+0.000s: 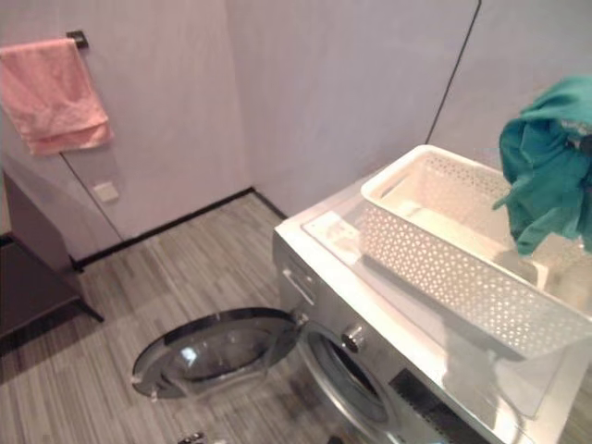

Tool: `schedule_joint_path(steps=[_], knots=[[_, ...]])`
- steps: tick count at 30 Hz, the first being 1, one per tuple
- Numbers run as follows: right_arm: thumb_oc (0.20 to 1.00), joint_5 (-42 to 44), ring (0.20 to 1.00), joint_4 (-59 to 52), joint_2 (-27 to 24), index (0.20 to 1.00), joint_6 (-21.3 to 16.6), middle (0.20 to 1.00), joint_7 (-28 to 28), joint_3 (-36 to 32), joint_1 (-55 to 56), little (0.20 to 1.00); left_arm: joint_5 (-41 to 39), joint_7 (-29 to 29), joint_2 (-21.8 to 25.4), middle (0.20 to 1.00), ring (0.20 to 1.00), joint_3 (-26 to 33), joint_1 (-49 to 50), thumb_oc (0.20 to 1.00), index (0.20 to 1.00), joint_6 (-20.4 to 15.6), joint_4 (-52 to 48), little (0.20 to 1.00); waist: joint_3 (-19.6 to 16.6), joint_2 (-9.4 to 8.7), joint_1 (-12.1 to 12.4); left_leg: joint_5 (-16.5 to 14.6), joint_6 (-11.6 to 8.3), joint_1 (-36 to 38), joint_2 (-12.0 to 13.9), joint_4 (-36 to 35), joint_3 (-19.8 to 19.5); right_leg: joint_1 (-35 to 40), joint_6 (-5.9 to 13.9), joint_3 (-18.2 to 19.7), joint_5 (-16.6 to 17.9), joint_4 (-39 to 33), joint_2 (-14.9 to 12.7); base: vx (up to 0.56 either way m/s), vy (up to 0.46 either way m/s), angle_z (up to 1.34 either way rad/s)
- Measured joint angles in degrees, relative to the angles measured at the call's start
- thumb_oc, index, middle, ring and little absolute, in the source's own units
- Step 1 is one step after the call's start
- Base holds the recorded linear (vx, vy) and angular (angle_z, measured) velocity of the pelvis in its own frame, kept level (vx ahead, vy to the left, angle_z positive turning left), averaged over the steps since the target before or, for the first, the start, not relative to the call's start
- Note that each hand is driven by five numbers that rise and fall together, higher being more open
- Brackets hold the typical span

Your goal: Grab the laundry basket,head to the washer,open it,put in the laundry and shut it.

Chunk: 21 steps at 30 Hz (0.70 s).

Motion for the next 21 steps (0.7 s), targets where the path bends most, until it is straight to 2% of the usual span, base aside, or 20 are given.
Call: schedule_joint_path(steps=[4,7,14,15,17,19,20,21], knots=[[0.2,0.0,0.2,-3.2,0.3,0.2,-0.5,0.2,-2.6,-0.1,-0.3,0.2,0.0,0.9,0.1,1.0,1.0,1.3,0.4,1.0,1.0,0.0,0.0,1.0,0.0,-1.09,0.2,0.2,-0.09,0.0,0.0,0.0,-0.1,0.0,0.01,0.0,0.1,-0.1,0.0,0.0,0.046,0.01],[0.2,-0.1,0.2,-5.7,2.6,0.2,-0.6,0.2,-6.1,-2.8,-0.3,0.2,0.0,2.1,0.2,1.0,1.0,1.3,0.4,1.0,1.0,0.4,0.0,1.0,0.3,-1.35,0.3,0.1,0.12,0.6,-0.3,0.0,0.0,0.7,0.08,0.0,0.1,-0.1,-0.1,-0.02,0.073,0.01],[0.2,-4.7,0.2,-17.6,3.1,0.2,-1.0,0.2,-16.7,-18.7,6.9,0.2,0.0,4.5,-0.6,1.0,1.0,-1.7,-0.1,1.0,1.0,0.3,-12.2,1.0,1.2,-1.48,-0.2,0.1,0.35,1.6,-1.6,0.0,0.8,1.1,0.52,0.8,0.4,0.4,-1.2,-0.04,0.092,-0.05],[0.2,-5.2,0.2,-18.7,3.0,0.2,-1.1,0.2,-18.5,-20.9,7.7,0.2,0.0,4.6,-0.8,1.0,1.0,-1.8,-0.8,1.0,1.0,-0.2,-13.6,1.0,2.2,-1.61,-0.5,0.0,0.63,2.6,-2.1,0.0,1.2,1.7,0.83,1.4,0.5,0.4,-1.6,-0.08,0.089,-0.18],[0.2,-6.2,0.2,-19.6,3.0,0.2,-1.1,0.2,-20.1,-22.8,8.5,0.2,0.0,4.9,-0.8,1.0,1.0,-1.8,-2.3,1.0,1.0,-0.2,-13.8,1.0,3.2,-1.86,-1.7,-0.2,1.04,3.3,-2.9,0.0,1.5,2.3,1.38,1.7,0.4,0.4,-2.4,-0.03,0.168,-0.1],[0.2,-7.3,0.2,-22.3,3.0,0.2,-1.1,0.2,-21.8,-28.9,14.3,0.2,0.0,5.1,-0.4,1.0,1.0,-2.9,-3.2,1.0,1.0,-0.1,-15.9,1.0,3.8,-2.16,-2.3,-0.7,1.91,3.8,-3.7,0.0,1.7,2.7,2.13,1.9,0.2,0.4,-3.2,-0.05,0.126,-0.01],[0.2,-7.7,0.2,-23.2,3.0,0.2,-1.1,0.2,-22.6,-30.9,16.1,0.2,0.0,5.0,-0.2,1.0,1.0,-3.7,-3.2,1.0,1.0,-0.3,-17.7,1.0,4.0,-2.22,-3.1,-0.7,2.17,4.0,-4.4,0.0,1.7,2.8,2.23,2.2,0.5,0.4,-3.8,-0.11,0.301,-0.24],[0.2,-8.3,0.2,-28.1,3.7,0.2,-1.0,0.2,-24.4,-35.8,21.8,0.2,-0.1,5.0,-1.2,1.0,1.0,-3.7,-3.8,1.0,1.0,-0.2,-19.0,1.0,4.2,-1.97,-4.6,-1.2,3.13,5.3,-6.4,0.0,3.4,3.0,3.26,3.8,1.0,0.5,-5.4,-0.08,0.31,-0.25]])
